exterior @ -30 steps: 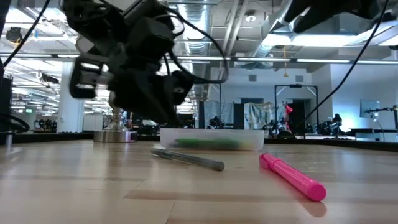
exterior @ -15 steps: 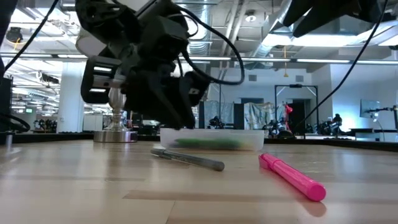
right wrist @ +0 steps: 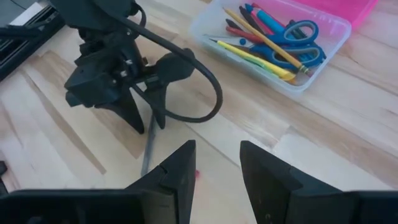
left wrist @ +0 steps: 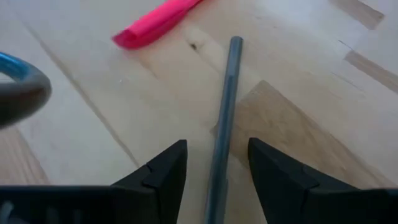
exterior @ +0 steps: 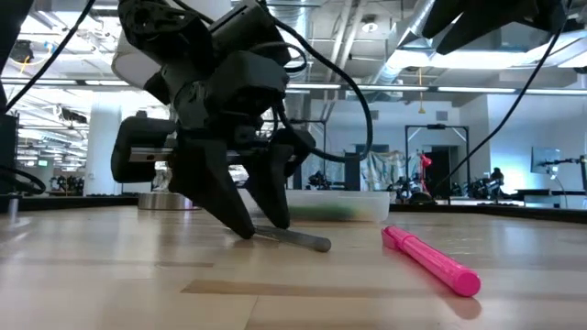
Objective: Pick & place school supplies into a supply box
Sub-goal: Put the gray pen into the pink supply box
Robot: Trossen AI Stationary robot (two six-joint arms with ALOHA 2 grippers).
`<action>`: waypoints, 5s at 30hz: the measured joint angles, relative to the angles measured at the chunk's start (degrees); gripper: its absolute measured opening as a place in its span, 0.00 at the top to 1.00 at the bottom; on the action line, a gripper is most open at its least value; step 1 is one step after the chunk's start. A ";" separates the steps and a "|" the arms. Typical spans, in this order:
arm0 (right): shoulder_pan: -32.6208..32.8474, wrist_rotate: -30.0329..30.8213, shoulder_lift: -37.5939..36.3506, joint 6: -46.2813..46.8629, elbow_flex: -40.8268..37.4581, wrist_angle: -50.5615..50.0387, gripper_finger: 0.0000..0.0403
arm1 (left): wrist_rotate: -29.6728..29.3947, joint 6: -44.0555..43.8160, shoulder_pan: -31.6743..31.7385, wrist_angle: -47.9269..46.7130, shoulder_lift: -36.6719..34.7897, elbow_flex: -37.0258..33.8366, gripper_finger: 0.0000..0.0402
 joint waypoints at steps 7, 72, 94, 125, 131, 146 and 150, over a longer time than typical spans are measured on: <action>-0.12 0.00 0.00 -0.47 0.00 -1.05 0.71 | -0.81 -7.19 1.01 -3.26 -0.20 0.08 0.64; -0.87 -0.26 -0.07 -0.56 -0.02 -2.84 0.71 | -12.29 -33.86 -1.33 -18.23 0.02 5.91 0.80; -0.87 -0.07 -0.07 -0.53 -0.02 -2.79 0.71 | -13.31 -31.67 -1.26 -18.89 0.00 6.31 0.94; -0.31 -0.08 -0.07 -0.61 -0.02 -3.04 0.71 | -22.39 -22.09 7.79 -32.06 0.15 25.81 0.95; -0.35 -0.07 -0.07 -0.69 -0.02 -3.35 0.71 | -27.36 -19.22 13.71 -31.93 0.13 25.81 0.92; -0.35 0.90 -0.07 -0.62 -0.02 -5.63 0.71 | -19.70 -19.22 23.79 -33.70 0.13 24.96 0.91; -0.51 1.29 -0.07 -0.64 -0.02 -6.12 0.71 | -17.87 -18.58 23.69 -33.72 0.11 24.96 0.90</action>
